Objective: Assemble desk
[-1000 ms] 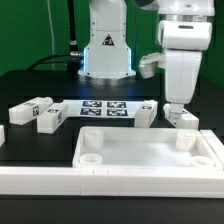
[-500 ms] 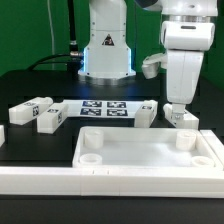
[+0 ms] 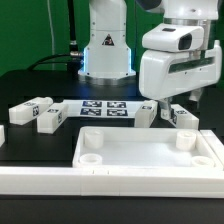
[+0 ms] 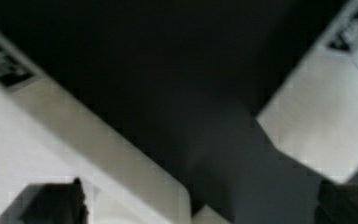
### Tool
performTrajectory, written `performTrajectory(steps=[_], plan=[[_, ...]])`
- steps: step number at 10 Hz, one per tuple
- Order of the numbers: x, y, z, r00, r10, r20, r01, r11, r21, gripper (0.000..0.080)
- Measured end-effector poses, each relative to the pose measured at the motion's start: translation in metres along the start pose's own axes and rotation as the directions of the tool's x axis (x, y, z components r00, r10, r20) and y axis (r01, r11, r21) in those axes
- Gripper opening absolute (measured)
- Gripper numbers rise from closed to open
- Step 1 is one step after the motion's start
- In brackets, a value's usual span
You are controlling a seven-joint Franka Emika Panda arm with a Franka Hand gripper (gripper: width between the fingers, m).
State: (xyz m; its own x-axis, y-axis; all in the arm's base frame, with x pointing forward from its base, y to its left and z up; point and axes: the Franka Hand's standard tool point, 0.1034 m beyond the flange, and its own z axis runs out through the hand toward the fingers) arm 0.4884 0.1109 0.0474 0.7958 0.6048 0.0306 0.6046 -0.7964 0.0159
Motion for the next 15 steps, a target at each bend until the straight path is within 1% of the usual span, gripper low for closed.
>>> performTrajectory(steps=[3, 4, 5, 7, 8, 11, 12, 13, 14, 15], plan=[[0.0, 0.0, 0.0, 0.984, 0.177, -0.002, -0.177, 0.984, 0.02, 0.0649], [0.0, -0.002, 0.0, 0.965, 0.264, 0.0, -0.264, 0.964, 0.027, 0.0649], [-0.002, -0.008, 0.002, 0.918, 0.397, 0.011, -0.398, 0.917, 0.036, 0.0649], [0.001, -0.022, 0.003, 0.836, 0.548, 0.025, -0.549, 0.835, 0.044, 0.0649], [0.001, -0.023, 0.003, 0.834, 0.551, 0.026, -0.551, 0.833, 0.046, 0.0649], [-0.001, -0.023, 0.004, 0.838, 0.542, 0.061, -0.545, 0.838, 0.041, 0.0649], [-0.006, -0.028, 0.006, 0.858, 0.496, 0.129, -0.505, 0.863, 0.038, 0.0649], [-0.005, -0.027, 0.006, 0.869, 0.456, 0.192, -0.471, 0.881, 0.041, 0.0649], [-0.003, -0.025, 0.007, 0.869, 0.437, 0.233, -0.459, 0.887, 0.044, 0.0649], [-0.004, -0.025, 0.009, 0.857, 0.41, 0.314, -0.445, 0.894, 0.048, 0.0649]])
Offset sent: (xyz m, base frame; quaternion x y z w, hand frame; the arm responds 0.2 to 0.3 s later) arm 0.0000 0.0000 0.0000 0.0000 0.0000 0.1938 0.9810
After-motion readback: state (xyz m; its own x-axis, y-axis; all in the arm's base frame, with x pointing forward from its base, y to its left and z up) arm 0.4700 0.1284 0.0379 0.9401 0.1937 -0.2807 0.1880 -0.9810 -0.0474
